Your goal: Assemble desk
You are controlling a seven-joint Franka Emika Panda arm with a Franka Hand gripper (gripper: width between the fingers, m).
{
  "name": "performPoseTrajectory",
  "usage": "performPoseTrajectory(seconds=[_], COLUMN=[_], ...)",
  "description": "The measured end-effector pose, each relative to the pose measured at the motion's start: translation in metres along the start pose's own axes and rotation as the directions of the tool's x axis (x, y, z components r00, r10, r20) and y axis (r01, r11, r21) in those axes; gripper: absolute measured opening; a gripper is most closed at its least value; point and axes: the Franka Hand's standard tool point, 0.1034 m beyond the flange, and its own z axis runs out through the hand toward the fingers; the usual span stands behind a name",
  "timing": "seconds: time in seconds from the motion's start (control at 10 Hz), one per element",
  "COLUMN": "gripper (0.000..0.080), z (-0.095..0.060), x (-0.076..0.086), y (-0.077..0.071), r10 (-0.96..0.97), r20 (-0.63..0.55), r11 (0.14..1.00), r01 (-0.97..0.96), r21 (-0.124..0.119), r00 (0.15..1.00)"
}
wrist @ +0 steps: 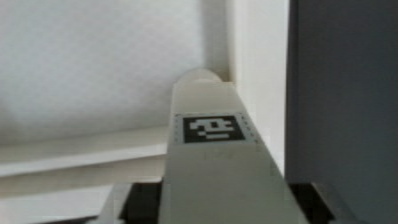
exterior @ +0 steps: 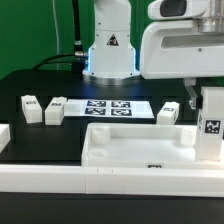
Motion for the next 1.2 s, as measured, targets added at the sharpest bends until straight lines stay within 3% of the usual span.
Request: performPoseTrajectory(seconds=[0.4, 0.9, 1.0, 1.1, 1.2], gripper=[0.0291, 0.0291, 0.0348, 0.0483, 0.0483], z=[-0.0001, 0.001, 0.001, 0.0011, 0.0011], x=[0.0002, -0.0028, -0.0031, -0.0033, -0.0036], y=[0.0007, -0.0014, -0.0024, -0.0031, -0.0032], r10=[0.302, 0.606, 0.623, 0.609, 0.584], r20=[0.004, 0.01, 0.013, 0.015, 0.016], r11=[0.953, 0.796, 0.782, 0.793, 0.812], r01=[-0.302, -0.606, -0.623, -0.609, -0.584], r21=[0.004, -0.006, -0.003, -0.001, -0.002], r00=[0.953, 0.796, 0.782, 0.793, 0.812])
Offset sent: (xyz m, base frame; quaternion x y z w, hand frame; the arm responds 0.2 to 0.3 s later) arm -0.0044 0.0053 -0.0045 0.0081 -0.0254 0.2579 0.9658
